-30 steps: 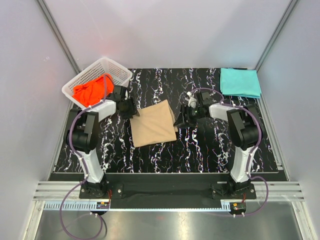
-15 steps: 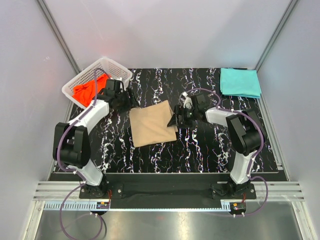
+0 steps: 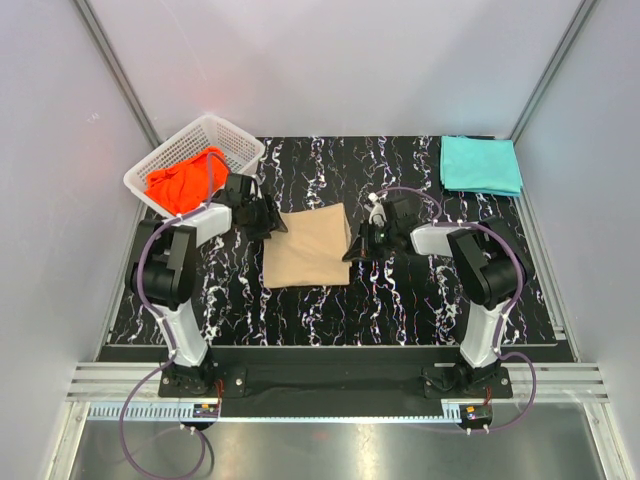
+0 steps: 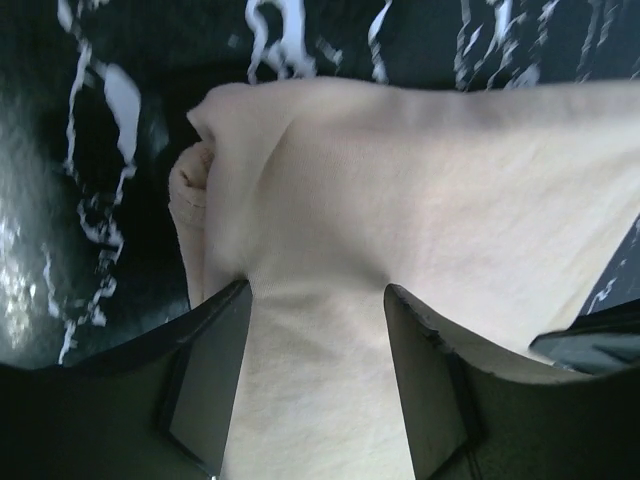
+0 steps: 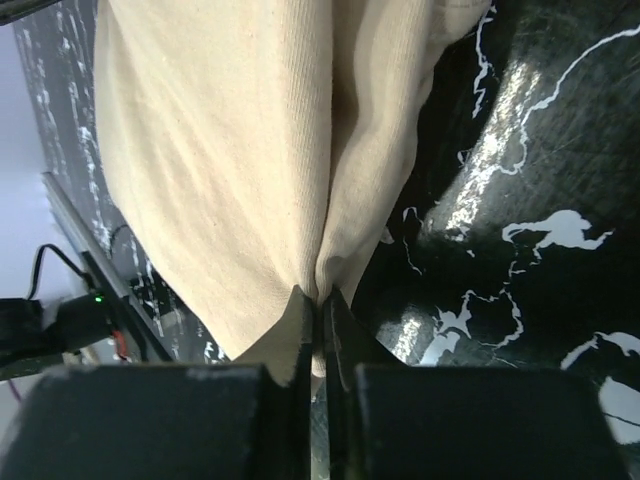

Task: Fold and stack the t-shirts
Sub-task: Fold the tshirt

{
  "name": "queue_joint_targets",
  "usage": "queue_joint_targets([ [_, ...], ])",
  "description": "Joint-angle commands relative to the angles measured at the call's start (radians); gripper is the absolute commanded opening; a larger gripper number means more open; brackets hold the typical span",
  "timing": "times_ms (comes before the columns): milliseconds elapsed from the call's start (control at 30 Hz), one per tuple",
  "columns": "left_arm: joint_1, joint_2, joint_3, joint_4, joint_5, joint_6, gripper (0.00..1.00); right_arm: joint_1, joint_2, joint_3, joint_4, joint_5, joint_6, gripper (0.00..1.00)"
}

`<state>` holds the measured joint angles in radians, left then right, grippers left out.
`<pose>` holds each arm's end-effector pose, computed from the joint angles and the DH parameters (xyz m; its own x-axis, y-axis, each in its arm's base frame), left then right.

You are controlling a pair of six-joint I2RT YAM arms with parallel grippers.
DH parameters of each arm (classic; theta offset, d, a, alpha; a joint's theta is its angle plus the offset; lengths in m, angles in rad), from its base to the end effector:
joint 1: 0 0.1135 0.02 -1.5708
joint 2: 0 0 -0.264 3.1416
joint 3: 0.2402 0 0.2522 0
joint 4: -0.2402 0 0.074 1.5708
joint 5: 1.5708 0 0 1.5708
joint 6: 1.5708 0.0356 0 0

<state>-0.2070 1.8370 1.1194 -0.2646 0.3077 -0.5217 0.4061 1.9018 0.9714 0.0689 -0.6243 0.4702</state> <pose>0.3632 -0.0873 0.1626 -0.8853 -0.2994 -0.3558 -0.0931 0.8638 -0.4951 0.3292 0.1642 0.1245 -0.9251 0.0024 -0.3797 -0.2817 0.6662 0.6905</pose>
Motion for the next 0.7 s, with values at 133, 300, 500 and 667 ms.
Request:
queue_joint_targets([
  [133, -0.003, 0.038, 0.060, 0.019, -0.044, -0.012, 0.61, 0.007, 0.045, -0.077, 0.166, -0.118, 0.123, 0.00],
  [300, -0.003, 0.001, 0.086, -0.067, -0.076, 0.008, 0.62, 0.003, 0.002, -0.091, 0.091, -0.046, 0.094, 0.28],
  [500, -0.003, -0.093, 0.131, -0.070, -0.019, 0.043, 0.63, 0.000, -0.096, -0.036, -0.064, 0.046, 0.029, 0.80],
  [667, -0.002, -0.065, 0.169, -0.042, 0.034, 0.074, 0.63, -0.027, -0.058, 0.129, -0.198, 0.126, -0.076, 0.84],
])
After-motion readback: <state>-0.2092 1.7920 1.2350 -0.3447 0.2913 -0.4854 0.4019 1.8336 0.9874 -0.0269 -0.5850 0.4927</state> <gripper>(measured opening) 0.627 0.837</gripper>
